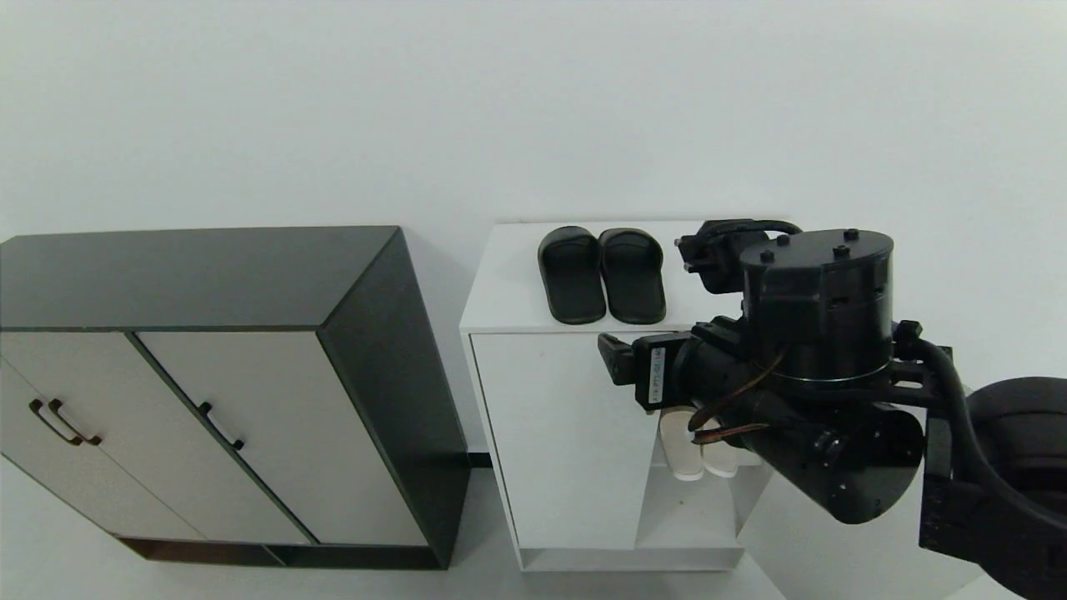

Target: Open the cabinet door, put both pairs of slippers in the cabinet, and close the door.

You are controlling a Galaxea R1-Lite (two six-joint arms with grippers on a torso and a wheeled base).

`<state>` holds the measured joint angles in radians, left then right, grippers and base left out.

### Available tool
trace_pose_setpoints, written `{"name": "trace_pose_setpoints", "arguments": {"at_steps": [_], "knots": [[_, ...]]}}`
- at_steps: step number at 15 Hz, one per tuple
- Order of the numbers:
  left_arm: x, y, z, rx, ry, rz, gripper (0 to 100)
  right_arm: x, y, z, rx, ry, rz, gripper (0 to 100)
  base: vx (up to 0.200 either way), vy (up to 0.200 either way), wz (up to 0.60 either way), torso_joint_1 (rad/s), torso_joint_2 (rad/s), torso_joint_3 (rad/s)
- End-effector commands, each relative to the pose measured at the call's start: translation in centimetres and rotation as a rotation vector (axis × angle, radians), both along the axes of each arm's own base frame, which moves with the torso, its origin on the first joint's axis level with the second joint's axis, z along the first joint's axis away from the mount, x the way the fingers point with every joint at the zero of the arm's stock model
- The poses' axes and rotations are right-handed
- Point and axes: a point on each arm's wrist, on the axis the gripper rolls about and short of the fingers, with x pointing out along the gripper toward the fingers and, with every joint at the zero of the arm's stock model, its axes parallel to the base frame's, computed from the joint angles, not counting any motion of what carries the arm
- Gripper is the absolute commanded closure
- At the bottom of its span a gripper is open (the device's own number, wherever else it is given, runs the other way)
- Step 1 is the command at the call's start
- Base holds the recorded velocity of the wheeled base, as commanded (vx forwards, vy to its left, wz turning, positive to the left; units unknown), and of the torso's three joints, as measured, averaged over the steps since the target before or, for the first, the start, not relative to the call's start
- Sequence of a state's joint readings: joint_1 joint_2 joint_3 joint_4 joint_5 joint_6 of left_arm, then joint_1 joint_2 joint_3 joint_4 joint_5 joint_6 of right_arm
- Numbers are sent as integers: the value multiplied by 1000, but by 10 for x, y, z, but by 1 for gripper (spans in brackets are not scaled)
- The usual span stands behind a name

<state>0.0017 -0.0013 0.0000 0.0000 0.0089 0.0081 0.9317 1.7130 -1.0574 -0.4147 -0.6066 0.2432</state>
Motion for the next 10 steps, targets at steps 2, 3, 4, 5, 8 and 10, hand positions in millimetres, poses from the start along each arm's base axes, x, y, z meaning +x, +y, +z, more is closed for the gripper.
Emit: {"name": "trace_pose_setpoints", "arguments": {"at_steps": [2,3,4,5,8,10], "knots": [[0,0,0,0,1,0,100,9,11,-13,-24,18,-21,0,100,0,0,1,1,1],[0,0,0,0,1,0,100,13,16,-23,-42,34,-23,0,200,0,0,-2,2,2],[0,0,0,0,1,0,100,16,17,-26,-42,33,-27,0,200,0,0,-12,-12,2],[0,0,0,0,1,0,100,18,19,-28,-40,28,-28,0,200,0,0,-12,-12,2],[0,0,0,0,1,0,100,20,22,-34,-46,28,-28,0,200,0,0,12,5,-1],[0,0,0,0,1,0,100,19,21,-38,-57,37,-29,0,200,0,0,2,0,0]]}}
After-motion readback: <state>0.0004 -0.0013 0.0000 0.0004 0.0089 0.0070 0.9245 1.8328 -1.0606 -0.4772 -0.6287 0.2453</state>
